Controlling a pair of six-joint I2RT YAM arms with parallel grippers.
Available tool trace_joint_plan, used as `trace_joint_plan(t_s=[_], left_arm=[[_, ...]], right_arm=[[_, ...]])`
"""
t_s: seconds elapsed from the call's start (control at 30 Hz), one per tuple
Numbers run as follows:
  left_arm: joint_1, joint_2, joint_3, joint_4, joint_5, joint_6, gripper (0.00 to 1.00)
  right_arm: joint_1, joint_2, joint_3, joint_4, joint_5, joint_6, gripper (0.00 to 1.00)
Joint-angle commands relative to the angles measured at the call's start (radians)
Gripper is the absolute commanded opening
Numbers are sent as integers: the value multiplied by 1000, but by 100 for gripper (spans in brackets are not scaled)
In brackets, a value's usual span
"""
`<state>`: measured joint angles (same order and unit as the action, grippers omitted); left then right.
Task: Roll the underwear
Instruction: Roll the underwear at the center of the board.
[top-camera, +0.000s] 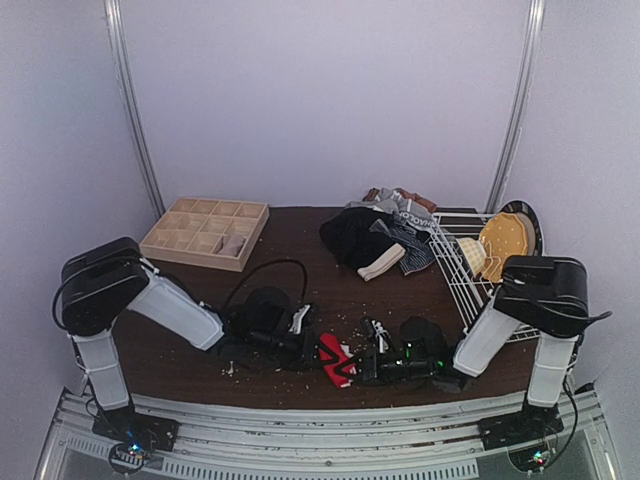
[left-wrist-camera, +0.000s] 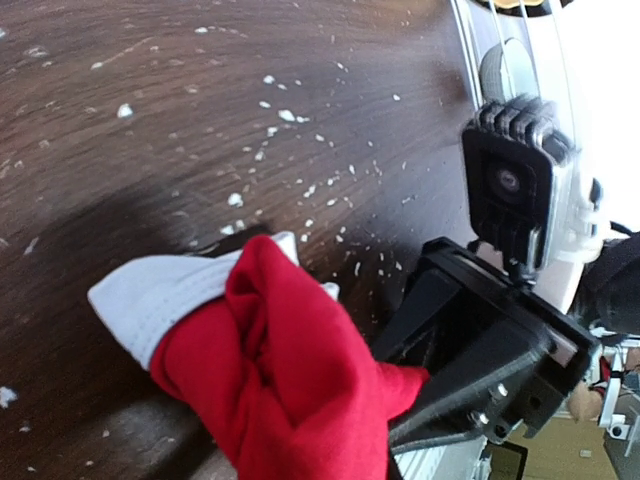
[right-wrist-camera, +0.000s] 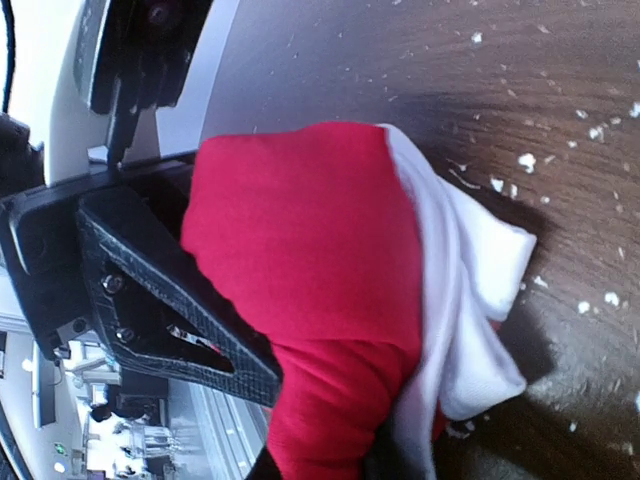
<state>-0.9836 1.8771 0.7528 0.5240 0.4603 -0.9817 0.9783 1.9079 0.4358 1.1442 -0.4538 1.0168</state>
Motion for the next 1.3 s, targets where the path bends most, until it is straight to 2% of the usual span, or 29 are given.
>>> trace_joint_plan(t_s=[0.0, 0.03, 0.1, 0.23, 0.37, 0.47, 0.53, 0.6, 0.7, 0.77, 0.97, 1.13, 1.27], left_arm=[[9, -20, 77, -236, -118, 66, 0], [10, -29, 98, -304, -132, 80, 0], [12, -36, 130, -428, -139, 99, 0], [14, -22, 194, -616, -133, 129, 0], [16, 30, 264, -765, -112, 148, 0], [16, 72, 300, -824, -77, 145, 0], [16, 98, 322, -853, -56, 142, 0], [16, 120, 345, -883, -47, 142, 0], [16, 146, 371, -925, -61, 140, 0], [16, 158, 373, -930, -64, 137, 0], [16, 185, 366, -915, -46, 131, 0], [16, 199, 370, -918, -45, 138, 0], [16, 211, 372, -919, -40, 141, 0]], right_arm=[[40, -110, -15, -390, 10, -103, 28], [47, -165, -5, -465, 47, -139, 35], [74, -291, 38, -666, 145, -221, 42], [151, -472, 138, -1014, 375, -373, 49], [202, -554, 190, -1140, 505, -459, 52], [225, -531, 244, -1193, 562, -508, 53], [244, -482, 283, -1210, 603, -536, 52], [249, -442, 309, -1195, 625, -547, 45], [250, -384, 323, -1137, 656, -540, 21], [249, -351, 327, -1106, 665, -532, 16], [250, -316, 334, -1041, 661, -527, 14], [250, -338, 330, -1004, 674, -537, 26], [247, -304, 358, -1022, 675, -535, 26]])
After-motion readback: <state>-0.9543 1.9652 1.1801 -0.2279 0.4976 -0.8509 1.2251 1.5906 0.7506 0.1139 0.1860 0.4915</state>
